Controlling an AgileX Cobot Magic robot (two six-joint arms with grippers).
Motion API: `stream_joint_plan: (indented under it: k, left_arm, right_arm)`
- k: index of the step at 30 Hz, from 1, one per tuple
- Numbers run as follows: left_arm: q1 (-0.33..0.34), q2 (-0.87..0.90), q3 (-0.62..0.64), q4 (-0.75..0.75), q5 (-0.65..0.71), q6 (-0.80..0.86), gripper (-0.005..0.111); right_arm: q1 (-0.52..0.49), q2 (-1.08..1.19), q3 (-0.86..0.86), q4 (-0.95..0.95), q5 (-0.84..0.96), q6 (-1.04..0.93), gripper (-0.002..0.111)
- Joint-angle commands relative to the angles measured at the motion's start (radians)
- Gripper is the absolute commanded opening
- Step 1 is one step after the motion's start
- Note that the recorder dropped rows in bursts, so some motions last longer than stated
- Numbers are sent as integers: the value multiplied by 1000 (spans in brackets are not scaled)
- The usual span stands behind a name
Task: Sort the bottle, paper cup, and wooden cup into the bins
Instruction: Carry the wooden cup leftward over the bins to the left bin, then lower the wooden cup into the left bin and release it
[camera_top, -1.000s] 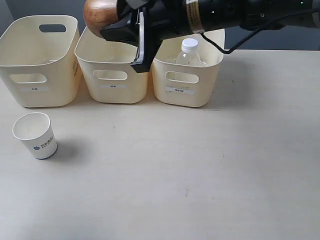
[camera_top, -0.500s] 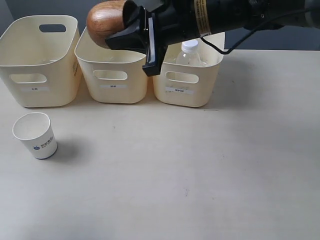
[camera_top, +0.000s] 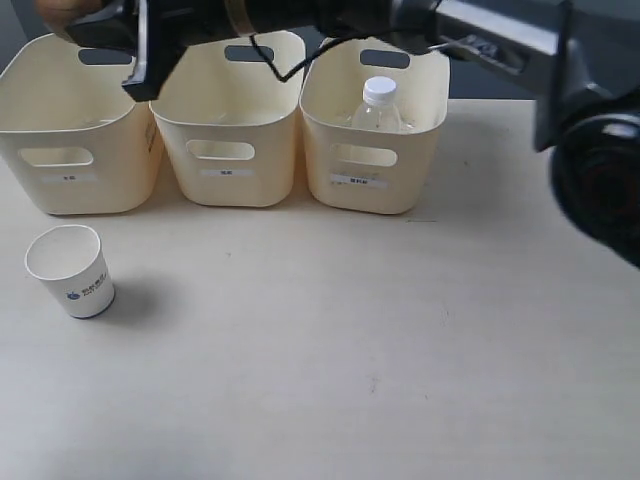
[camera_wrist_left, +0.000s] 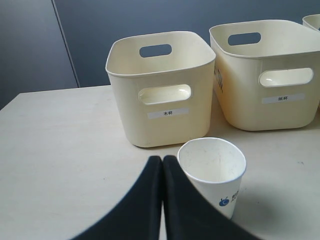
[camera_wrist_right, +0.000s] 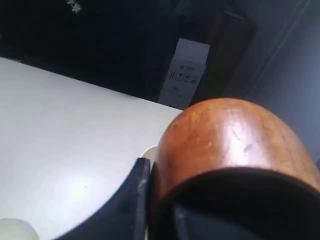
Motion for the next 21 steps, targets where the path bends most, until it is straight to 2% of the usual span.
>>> stream_joint_plan:
  k: [1, 6, 21]
  left_arm:
    - [-1, 3, -1, 2, -14, -3, 0]
    - [-1, 3, -1, 2, -14, -3, 0]
    - [-1, 3, -1, 2, -14, -3, 0]
  right_arm:
    - [5, 180, -254, -4, 51, 135, -1]
    - [5, 308, -406, -4, 36, 219, -1]
    - [18, 386, -415, -4, 96, 260, -1]
